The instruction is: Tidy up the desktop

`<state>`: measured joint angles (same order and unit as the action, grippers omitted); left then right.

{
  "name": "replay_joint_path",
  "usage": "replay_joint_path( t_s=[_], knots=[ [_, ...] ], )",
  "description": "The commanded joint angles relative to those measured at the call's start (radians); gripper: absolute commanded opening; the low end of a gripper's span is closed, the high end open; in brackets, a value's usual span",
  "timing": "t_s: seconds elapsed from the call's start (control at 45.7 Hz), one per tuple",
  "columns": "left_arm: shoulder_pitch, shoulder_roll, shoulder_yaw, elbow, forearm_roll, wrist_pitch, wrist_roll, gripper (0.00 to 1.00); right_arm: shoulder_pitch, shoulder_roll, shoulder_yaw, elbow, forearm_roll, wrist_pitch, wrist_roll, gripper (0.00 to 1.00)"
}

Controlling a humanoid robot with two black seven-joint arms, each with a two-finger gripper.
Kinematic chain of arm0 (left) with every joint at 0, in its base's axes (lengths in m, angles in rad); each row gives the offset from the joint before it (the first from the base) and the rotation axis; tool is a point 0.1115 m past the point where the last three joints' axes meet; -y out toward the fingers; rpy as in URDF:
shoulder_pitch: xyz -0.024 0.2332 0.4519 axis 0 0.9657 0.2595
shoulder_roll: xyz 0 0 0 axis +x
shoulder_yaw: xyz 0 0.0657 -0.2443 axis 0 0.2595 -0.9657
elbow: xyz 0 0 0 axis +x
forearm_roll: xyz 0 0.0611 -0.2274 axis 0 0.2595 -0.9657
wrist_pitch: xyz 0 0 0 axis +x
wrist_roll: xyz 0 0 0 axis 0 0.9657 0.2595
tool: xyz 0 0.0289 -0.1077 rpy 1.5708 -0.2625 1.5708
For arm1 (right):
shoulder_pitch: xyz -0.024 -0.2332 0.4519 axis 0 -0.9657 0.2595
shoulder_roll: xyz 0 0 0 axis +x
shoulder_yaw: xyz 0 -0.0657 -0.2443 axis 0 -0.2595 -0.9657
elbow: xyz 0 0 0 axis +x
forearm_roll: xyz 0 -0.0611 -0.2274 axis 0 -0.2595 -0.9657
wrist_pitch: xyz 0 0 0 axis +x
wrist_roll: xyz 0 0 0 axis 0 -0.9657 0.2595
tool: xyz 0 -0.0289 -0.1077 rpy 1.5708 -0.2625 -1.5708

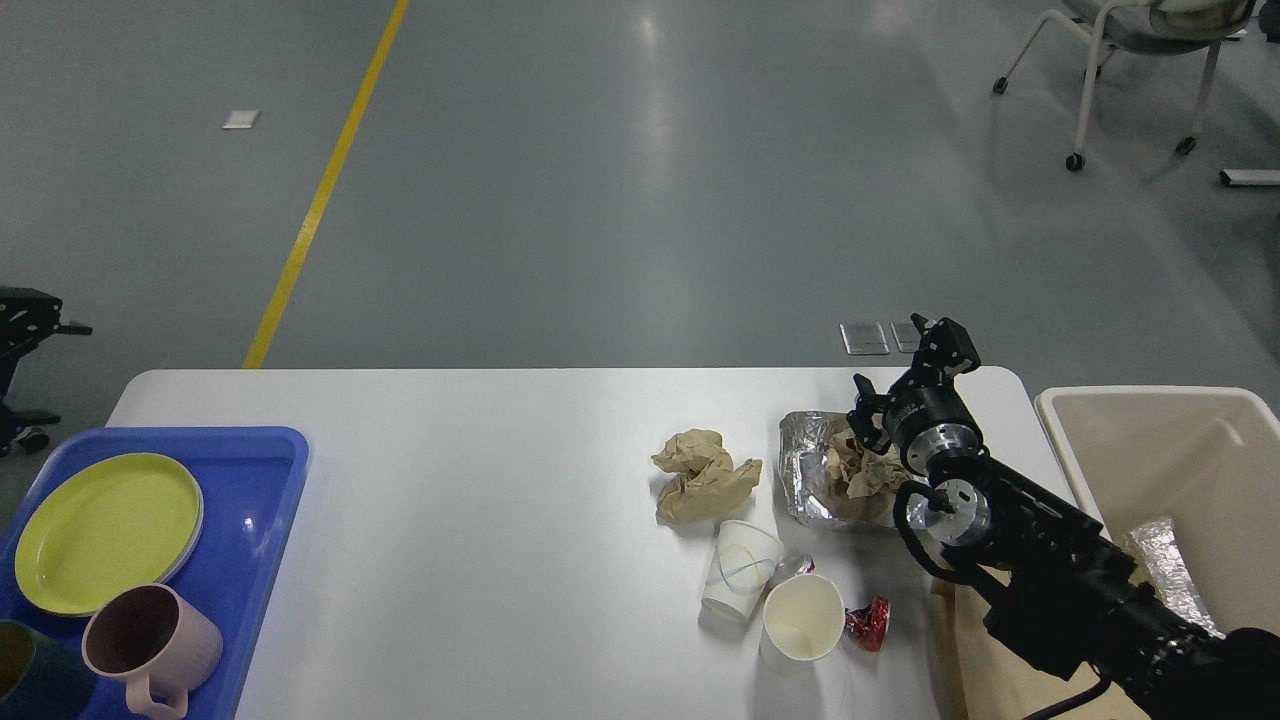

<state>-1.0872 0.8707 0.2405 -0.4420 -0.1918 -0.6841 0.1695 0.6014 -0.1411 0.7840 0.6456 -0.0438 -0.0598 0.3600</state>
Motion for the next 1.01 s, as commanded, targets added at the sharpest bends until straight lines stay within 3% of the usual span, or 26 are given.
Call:
replay_joint_path(
  t_s=[0.0, 0.109, 0.197, 0.306, 0.394, 0.481, 0.634, 0.875, 0.984],
  knots=[
    [0.163, -0.006, -0.477, -0.003, 0.000, -0.008, -0.060, 0.96, 0.000, 0.000, 0.000, 0.000, 0.001, 0.000, -0.001, 1.00],
    [0.338, -0.070, -0.849, -0.009, 0.003, -0.049, -0.093, 0.96, 0.000, 0.000, 0.000, 0.000, 0.001, 0.000, 0.001, 1.00],
    [0.385, -0.166, -1.038, -0.021, 0.005, -0.042, -0.097, 0.96, 0.000, 0.000, 0.000, 0.000, 0.001, 0.000, 0.001, 1.00],
    [0.426, -0.265, -1.162, -0.032, 0.005, 0.018, -0.116, 0.96, 0.000, 0.000, 0.000, 0.000, 0.001, 0.000, 0.001, 1.00],
    [0.484, -0.357, -1.244, -0.037, 0.008, 0.060, -0.203, 0.96, 0.000, 0.000, 0.000, 0.000, 0.001, 0.000, 0.001, 1.00],
    [0.523, -0.410, -1.294, -0.057, 0.044, 0.072, -0.240, 0.96, 0.000, 0.000, 0.000, 0.000, -0.001, 0.000, -0.001, 1.00],
    [0.631, -0.487, -1.432, -0.122, 0.162, 0.083, -0.245, 0.96, 0.000, 0.000, 0.000, 0.000, 0.001, 0.000, 0.001, 1.00],
    [0.846, -0.653, -1.877, -0.392, 0.610, 0.118, -0.235, 0.96, -0.002, 0.000, 0.001, 0.003, 0.001, 0.000, -0.001, 1.00],
    [0.859, -0.670, -1.925, -0.405, 0.652, 0.117, -0.234, 0.96, -0.002, 0.000, 0.001, 0.003, 0.001, 0.000, 0.001, 1.00]
  ],
)
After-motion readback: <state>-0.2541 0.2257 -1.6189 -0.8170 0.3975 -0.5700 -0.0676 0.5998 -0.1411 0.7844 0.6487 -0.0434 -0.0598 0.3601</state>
